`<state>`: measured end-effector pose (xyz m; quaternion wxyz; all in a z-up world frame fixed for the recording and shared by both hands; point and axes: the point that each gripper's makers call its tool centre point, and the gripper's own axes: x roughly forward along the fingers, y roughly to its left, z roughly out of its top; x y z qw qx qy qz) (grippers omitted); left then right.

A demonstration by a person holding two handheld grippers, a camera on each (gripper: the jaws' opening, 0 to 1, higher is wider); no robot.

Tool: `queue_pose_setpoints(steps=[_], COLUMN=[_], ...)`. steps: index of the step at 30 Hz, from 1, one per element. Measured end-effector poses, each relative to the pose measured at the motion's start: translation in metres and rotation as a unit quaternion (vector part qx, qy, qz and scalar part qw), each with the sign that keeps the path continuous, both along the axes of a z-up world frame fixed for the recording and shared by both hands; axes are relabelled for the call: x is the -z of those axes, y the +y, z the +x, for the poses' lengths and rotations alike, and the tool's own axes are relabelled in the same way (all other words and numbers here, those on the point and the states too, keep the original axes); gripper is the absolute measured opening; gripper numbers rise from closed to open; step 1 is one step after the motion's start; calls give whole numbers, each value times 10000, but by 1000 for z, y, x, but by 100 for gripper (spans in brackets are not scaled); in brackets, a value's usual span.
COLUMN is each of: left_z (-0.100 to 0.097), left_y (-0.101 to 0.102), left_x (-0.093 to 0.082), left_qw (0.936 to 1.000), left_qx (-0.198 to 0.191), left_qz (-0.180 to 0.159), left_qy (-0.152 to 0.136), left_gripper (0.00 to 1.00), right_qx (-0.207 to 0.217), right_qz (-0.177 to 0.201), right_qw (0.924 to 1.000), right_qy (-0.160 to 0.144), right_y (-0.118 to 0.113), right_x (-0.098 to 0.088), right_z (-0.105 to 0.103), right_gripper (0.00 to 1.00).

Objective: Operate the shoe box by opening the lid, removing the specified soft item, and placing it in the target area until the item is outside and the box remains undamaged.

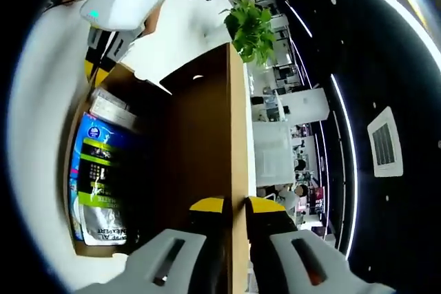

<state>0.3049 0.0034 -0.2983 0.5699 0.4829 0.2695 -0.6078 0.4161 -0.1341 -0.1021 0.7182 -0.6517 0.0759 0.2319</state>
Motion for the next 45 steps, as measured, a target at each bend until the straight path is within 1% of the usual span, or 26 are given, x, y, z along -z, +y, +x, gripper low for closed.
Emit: queue_pose_setpoints(steps=[12,18,19,26,33,43,45], left_z=[-1,-1,-1,-1,-1,-1,-1], left_y=[0,0,0,-1,-1,0,0], left_x=[0,0,0,1,1,1,1], left_qw=[10000,10000,10000,10000,10000,10000,10000], left_qx=[-28,-42,-66,-73,-67,-67,-67], left_qz=[2,1,0,2,13,47,53], left_qy=[20,29,37,49,37,23,14], left_gripper=[5,5,5,5,5,5,5], right_qx=[16,12,28,-34,12,-10,-3], right_qz=[-151,-156,-106,-203,-164,-154,-119], right_qw=[9998,9998,9999,9998,9999,9998,9997], right_qy=[-132,-111,-77,-21,40,150,229], right_y=[-1,-2,-2,-2,-3,-5,-5], right_x=[-2,-3,-3,-3,-3,-4,-4], right_z=[6,9,11,14,18,31,33], right_gripper=[7,7,7,7,6,5,5])
